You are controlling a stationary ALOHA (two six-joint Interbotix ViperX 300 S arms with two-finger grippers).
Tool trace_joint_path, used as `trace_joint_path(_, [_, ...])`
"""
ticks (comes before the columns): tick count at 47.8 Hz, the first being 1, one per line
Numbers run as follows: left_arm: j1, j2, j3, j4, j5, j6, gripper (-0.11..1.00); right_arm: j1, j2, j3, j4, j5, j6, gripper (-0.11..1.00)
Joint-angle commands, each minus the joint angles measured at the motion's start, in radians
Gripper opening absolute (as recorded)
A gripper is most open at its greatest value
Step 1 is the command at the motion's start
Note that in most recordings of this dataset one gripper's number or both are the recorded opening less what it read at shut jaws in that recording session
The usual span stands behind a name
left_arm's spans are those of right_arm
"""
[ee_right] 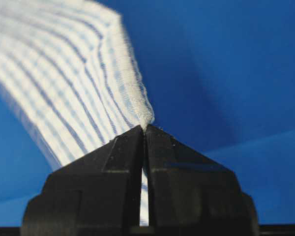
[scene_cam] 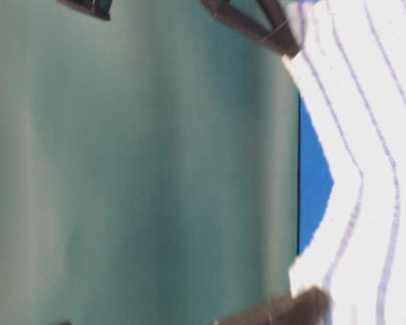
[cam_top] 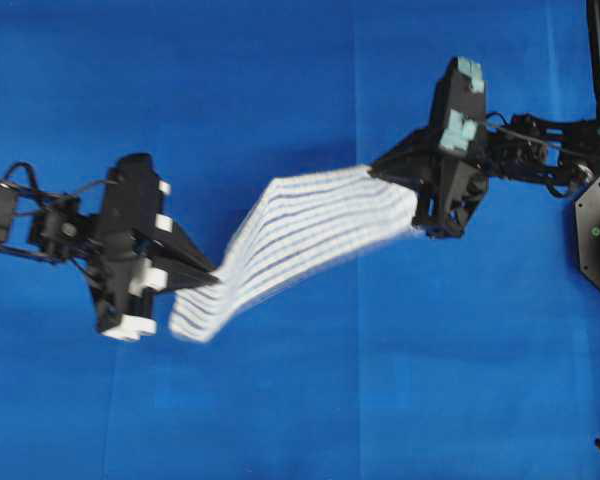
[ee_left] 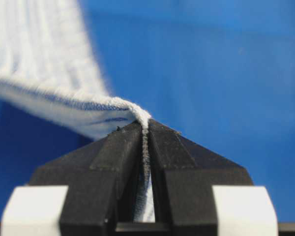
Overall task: Fold the blue towel.
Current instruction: 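Rotate the held strip vertically, left gripper down, right gripper up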
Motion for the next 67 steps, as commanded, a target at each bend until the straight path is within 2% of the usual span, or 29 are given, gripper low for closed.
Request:
trace_joint_path(1, [-0.009,0.034,-0.077,-0.003,-0.021,-0.002,0.03,-0.034,-0.005,-0.046,-0.031,0.008,-0.002,0.01])
trace_joint_path(21, [-0.014,0.253,-0.341,-0.003,-0.031,-0.002,0.03,-0.150,-0.026,-0.112,-0.149,0.069,-0.002,0.01])
trace_joint_path(31, [-0.021,0.347,-0.456,-0.003,-0.043,-0.002,0.03,-0.199,-0.080,-0.103,-0.183,0.091,-0.002,0.01])
trace_joint_path(39, [-0.031,0.397,-0.532,-0.003,-0.067,-0.002,0.03,-0.209,-0.135,-0.083,-0.212,0.127,0.000,0.01])
trace_joint_path(51, [-0.038,0.445,-0.584,-0.018,-0.109,-0.005,0.03,-0.210,-0.158,-0.078,-0.242,0.150,-0.002,0.01])
trace_joint_path(55, [-0.040,0.456,-0.584,-0.038,-0.124,-0.028,0.03,-0.210,-0.138,-0.091,-0.253,0.155,-0.002,0.01])
trace_joint_path(60, [-0.041,0.468,-0.572,-0.038,-0.153,-0.069,0.03,-0.210,-0.104,-0.112,-0.268,0.158,-0.002,0.01])
trace_joint_path(67, [-0.049,0.483,-0.558,-0.040,-0.192,-0.083,0.03,-0.210,-0.041,-0.152,-0.290,0.161,-0.002,0.01])
